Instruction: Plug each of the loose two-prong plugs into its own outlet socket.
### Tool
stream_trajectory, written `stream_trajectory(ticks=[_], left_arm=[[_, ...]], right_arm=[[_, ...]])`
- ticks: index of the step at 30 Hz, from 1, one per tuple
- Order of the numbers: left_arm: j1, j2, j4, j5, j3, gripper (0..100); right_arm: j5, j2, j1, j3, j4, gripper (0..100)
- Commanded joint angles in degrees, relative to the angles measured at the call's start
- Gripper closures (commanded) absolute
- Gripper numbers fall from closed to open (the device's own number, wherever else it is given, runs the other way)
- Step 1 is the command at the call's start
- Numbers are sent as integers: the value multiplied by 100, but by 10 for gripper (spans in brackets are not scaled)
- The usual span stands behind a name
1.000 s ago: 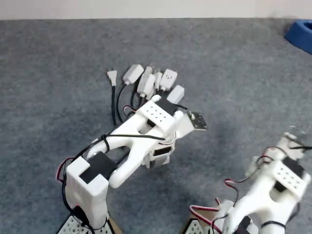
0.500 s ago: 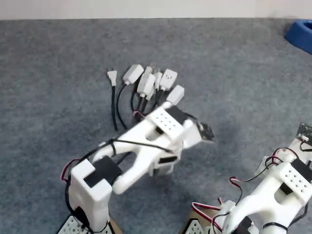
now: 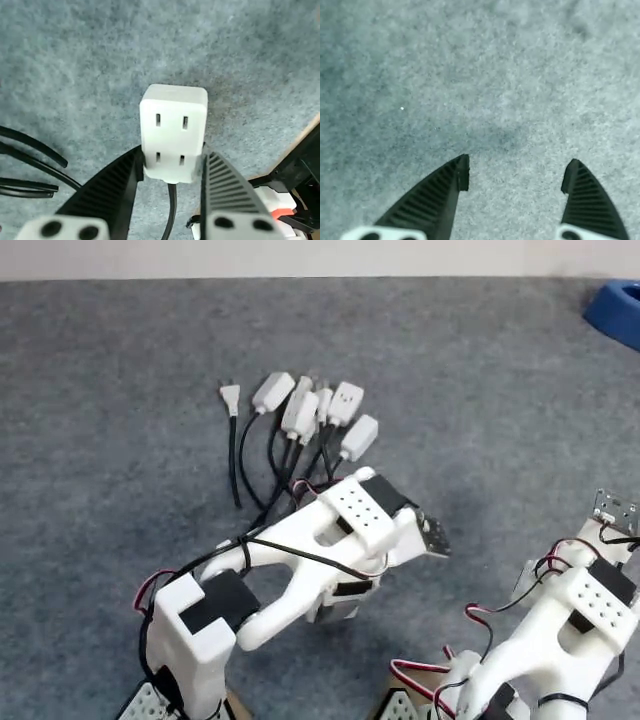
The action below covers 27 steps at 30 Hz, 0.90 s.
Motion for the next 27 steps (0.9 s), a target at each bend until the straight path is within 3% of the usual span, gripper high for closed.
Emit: stream_trajectory(ticks=[1, 8, 11, 14, 22, 27], left_arm=[[-40, -31, 62, 53, -75, 853], [-505, -22, 62, 79, -980, 851], [-664, -22, 62, 273, -1253, 806], [-664, -22, 62, 448, -1323, 753], [-664, -13, 88, 422, -1323, 748], [-1552, -22, -132, 422, -1763, 747]], right_arm=[[62, -154, -75, -233, 22, 703], [70, -154, -84, -215, 22, 703], [70, -154, -163, -207, 22, 703], [70, -154, -295, -163, 22, 703], [308, -154, -303, -40, 4, 703], [343, -154, -470, -31, 4, 703]])
